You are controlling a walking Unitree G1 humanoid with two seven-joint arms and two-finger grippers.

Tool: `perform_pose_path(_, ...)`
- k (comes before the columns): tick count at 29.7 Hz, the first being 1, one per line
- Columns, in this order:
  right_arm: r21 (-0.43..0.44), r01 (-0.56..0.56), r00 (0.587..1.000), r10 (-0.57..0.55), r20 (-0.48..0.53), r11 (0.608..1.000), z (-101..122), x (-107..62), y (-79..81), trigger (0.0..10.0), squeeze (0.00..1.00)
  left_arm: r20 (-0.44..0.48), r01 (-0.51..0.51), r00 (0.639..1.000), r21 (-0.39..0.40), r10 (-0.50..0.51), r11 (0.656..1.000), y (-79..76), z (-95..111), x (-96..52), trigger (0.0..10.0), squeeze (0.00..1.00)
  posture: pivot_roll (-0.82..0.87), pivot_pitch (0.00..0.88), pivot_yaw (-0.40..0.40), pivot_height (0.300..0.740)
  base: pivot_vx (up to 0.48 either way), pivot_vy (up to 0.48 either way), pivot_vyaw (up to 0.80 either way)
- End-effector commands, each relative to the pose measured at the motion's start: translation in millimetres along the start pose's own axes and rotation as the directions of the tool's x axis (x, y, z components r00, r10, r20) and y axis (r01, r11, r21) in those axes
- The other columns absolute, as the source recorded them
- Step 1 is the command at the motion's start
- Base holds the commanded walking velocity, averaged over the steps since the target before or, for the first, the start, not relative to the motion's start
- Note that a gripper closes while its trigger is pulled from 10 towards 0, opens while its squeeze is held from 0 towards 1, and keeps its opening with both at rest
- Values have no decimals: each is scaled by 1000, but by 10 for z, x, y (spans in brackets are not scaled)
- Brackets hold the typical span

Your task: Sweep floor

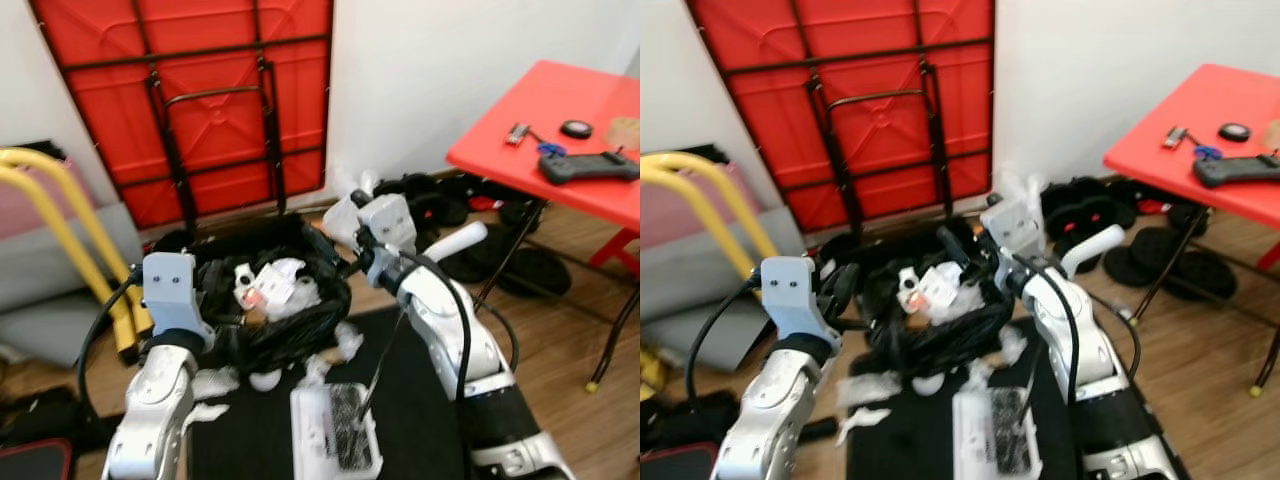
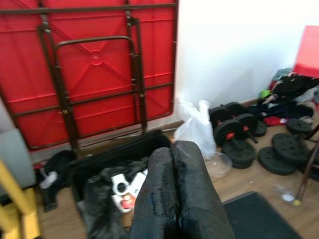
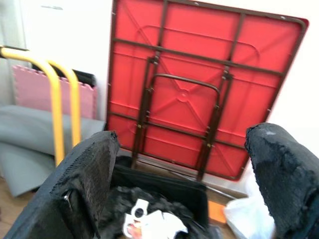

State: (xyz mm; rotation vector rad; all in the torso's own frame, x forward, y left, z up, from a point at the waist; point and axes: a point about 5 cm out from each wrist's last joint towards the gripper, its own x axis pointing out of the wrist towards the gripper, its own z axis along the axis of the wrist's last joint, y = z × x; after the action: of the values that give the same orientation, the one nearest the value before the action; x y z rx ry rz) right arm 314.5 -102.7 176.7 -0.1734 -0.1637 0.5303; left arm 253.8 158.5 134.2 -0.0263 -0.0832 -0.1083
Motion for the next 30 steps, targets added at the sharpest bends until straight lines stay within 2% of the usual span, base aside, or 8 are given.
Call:
perform_pose_path(1,3,7,1000,-7,27,1000,48,-1,-16,10000,0,-10,9,1000,6,-9,1000,2,-25,-11,10000,0,-134,0,-8,705,0,0,0)
perform_pose_path(10,-10,18,1000,-18,24,1000,47,-7,-47,10000,0,-7,-2,1000,-9,2,1000,22,-17,-10,10000,0,-133,0,-6,675,0,0,0)
perform_pose_path(20,-13,-52,998,52,44,999,95,-18,14,10000,0,-7,-11,1000,-16,11,1000,35,-13,-13,10000,0,-133,0,-7,640,0,0,0)
perform_pose_path(24,-19,-73,997,74,23,997,59,-31,34,10000,0,-6,-12,1000,-16,12,1000,36,-8,-12,10000,0,-133,0,-8,625,0,0,0)
perform_pose_path(26,-31,-45,999,45,-9,998,5,-36,-11,10000,0,-7,-11,1000,-12,11,1000,37,-8,-11,10000,0,-133,0,-8,615,0,0,0)
perform_pose_path(27,-43,-3,999,2,-41,999,-47,-37,-85,10000,0,-7,-8,1000,-8,8,1000,35,-8,-11,10000,0,-133,0,-8,605,0,0,0)
perform_pose_path(29,-49,10,999,-13,-51,999,-62,-38,-110,10000,0,-7,-7,1000,-6,7,1000,33,-8,-11,10000,0,-133,0,-8,600,0,0,0)
perform_pose_path(30,-48,58,996,-61,-71,997,-96,-43,-194,10000,0,-8,-3,1000,0,3,1000,30,-4,-14,10000,0,-131,0,-7,590,0,0,0)
